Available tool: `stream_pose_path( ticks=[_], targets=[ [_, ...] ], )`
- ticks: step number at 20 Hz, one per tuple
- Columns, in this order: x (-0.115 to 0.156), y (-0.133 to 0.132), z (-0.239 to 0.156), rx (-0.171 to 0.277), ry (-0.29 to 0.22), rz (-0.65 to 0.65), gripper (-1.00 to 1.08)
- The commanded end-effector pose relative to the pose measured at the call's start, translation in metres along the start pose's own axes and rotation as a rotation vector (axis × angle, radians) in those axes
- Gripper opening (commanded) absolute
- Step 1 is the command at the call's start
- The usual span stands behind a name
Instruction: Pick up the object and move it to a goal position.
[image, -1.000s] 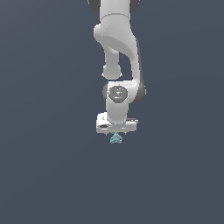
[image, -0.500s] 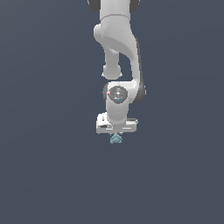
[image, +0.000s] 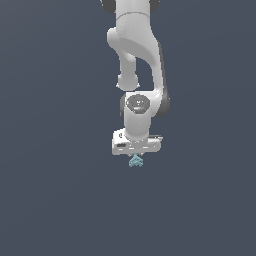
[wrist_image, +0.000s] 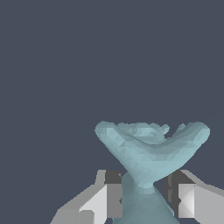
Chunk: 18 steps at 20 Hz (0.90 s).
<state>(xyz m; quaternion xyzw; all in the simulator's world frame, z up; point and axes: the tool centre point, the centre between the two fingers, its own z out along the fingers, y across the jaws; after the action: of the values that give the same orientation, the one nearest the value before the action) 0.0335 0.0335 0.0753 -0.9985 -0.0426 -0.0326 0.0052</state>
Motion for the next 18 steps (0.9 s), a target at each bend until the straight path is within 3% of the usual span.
stream_pose_path(
  ticks=[1, 10, 15, 18],
  targets=[
    [0.019, -0.011, -0.017, 0.007, 0.055, -0.024, -1.0],
    [0.105, -0.076, -0.136, 0.051, 0.382, -0.167, -1.0],
    [0.129, -0.115, -0.214, 0.075, 0.564, -0.247, -1.0],
    [0.134, -0.132, -0.25, 0.085, 0.646, -0.283, -1.0]
  ],
)
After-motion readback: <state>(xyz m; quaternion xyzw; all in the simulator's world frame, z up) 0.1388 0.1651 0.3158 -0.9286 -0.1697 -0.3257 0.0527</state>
